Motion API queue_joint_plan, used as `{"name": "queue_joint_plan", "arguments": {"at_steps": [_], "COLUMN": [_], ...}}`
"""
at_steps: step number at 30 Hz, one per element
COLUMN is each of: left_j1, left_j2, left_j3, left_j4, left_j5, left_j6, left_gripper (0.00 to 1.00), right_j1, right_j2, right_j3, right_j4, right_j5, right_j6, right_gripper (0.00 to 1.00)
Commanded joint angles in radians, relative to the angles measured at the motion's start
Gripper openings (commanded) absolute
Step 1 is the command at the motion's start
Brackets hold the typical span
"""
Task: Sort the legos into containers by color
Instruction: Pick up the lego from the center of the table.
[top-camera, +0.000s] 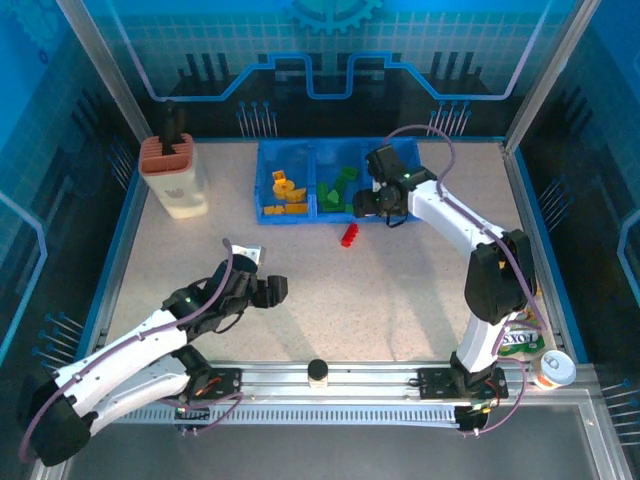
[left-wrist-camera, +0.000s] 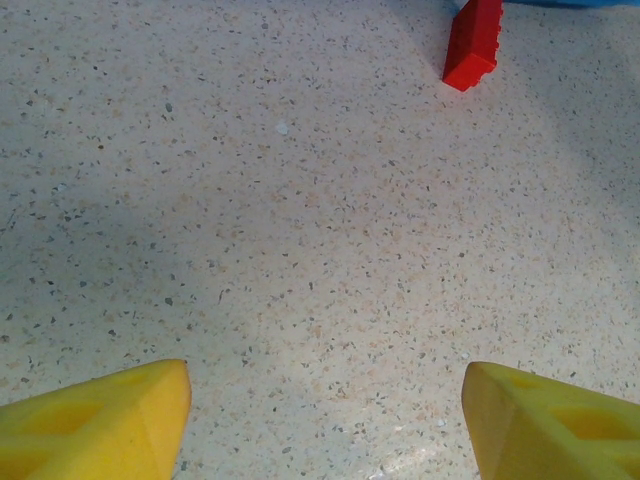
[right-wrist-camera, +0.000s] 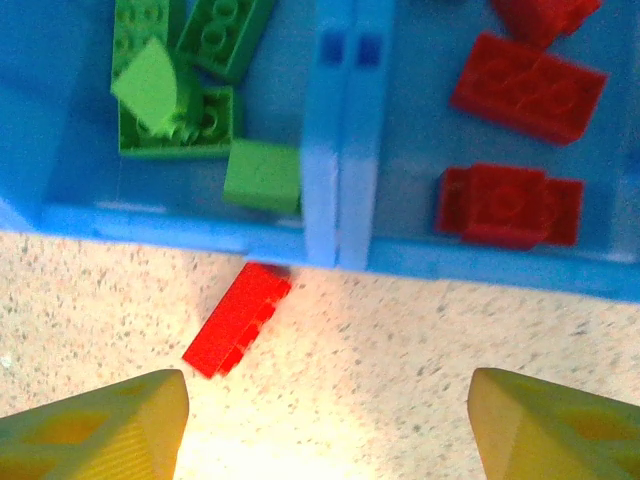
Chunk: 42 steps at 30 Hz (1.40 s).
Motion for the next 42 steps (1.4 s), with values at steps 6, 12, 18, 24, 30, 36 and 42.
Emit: {"name": "queue_joint_plan", "arguments": {"at_steps": [6, 12, 18, 24, 30, 36, 42], "left_j1": [-0.010, -0.011, -0.015, -0.037, -0.038, -0.039, -0.038], "left_j2": [0.002, -0.007, -0.042, -0.131, -0.128, -0.127, -0.130], "left_j3": [-0.019, -0.021, -0.032, -0.070, -0.070, -0.067, -0.058], "left_j4": [0.021, 0.006, 0.024, 0.076, 0.056, 0.056, 0.031], "left_j5": [-0.012, -0.012, 0.020, 0.038, 0.029, 0.029, 0.022], "left_j6": [-0.023, -0.027, -0.006, 0.006, 0.004, 0.007, 0.016], "left_gripper": [0.72, 0.72, 0.72, 0.73, 0.73, 0.73, 0.73], "right_j1": [0.067, 0.097, 0.105, 0.114, 0.121, 0.131, 0.133], "right_j2": [0.009, 0.078, 0.151, 0.195, 0.261, 0.308, 0.326], "right_j3": [-0.092, -0.060, -0.022, 0.002, 0.047, 0.087, 0.090], "right_j4": [0.065, 0.068, 0.059, 0.058, 0.048, 0.035, 0.030], "right_j5": [0.019, -0.005, -0.008, 0.002, -0.007, -0.001, 0.009], "right_j6": [0.123, 0.143, 0.174, 0.195, 0.201, 0.209, 0.206], "right_gripper": [0.72, 0.71, 0.70, 0.68, 0.67, 0.66, 0.61]}}
